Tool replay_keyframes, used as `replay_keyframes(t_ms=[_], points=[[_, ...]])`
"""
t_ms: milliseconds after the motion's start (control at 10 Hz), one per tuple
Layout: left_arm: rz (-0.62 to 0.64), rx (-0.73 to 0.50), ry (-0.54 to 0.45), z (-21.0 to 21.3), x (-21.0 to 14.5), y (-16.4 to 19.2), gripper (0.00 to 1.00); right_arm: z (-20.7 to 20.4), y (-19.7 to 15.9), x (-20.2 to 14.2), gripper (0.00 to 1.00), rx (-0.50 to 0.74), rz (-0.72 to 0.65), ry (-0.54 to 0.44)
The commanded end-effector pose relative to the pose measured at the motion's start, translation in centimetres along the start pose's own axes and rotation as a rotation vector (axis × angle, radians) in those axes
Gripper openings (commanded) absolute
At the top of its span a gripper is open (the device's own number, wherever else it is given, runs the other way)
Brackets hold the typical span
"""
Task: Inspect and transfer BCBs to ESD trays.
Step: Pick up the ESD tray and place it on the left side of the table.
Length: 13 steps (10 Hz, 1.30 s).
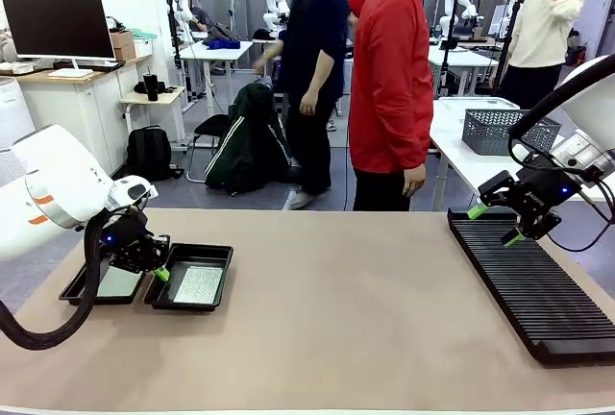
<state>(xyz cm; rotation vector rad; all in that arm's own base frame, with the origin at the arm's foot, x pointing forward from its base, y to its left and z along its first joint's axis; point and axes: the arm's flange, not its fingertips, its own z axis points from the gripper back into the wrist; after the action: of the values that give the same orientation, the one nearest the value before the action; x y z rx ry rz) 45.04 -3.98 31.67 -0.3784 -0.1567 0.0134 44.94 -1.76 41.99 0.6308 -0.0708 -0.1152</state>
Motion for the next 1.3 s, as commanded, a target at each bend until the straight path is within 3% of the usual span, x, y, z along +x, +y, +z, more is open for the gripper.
replay_keyframes(t_ms=[0,500,800,900,1000,1100,1200], points=[[-0.018,-0.026,-0.033,-0.9,-0.6,0.6,0.03,0.0,0.2,-0.1,1.0,-0.008,-0.016,-0.006],[-0.011,0.019,-0.042,-1.3,-0.8,0.2,0.03,0.0,0.2,-0.1,1.0,-0.008,-0.016,-0.006],[-0.009,0.05,-0.052,-1.1,-0.7,-0.6,0.14,0.0,0.2,-0.1,1.0,-0.008,-0.016,-0.006],[-0.001,0.069,-0.053,-1.0,-0.5,-0.7,0.13,0.0,0.2,-0.1,1.0,-0.008,-0.016,-0.006],[0.0,0.086,-0.054,-0.8,-0.4,-0.9,0.19,0.0,0.2,-0.1,1.0,-0.008,-0.016,-0.006],[-0.007,0.102,-0.057,-0.5,-0.4,-1.3,0.18,0.0,0.2,-0.1,1.0,-0.008,-0.016,-0.006],[-0.012,0.123,-0.061,-0.1,-0.5,-1.8,0.25,0.0,0.2,-0.1,1.0,-0.008,-0.016,-0.006]])
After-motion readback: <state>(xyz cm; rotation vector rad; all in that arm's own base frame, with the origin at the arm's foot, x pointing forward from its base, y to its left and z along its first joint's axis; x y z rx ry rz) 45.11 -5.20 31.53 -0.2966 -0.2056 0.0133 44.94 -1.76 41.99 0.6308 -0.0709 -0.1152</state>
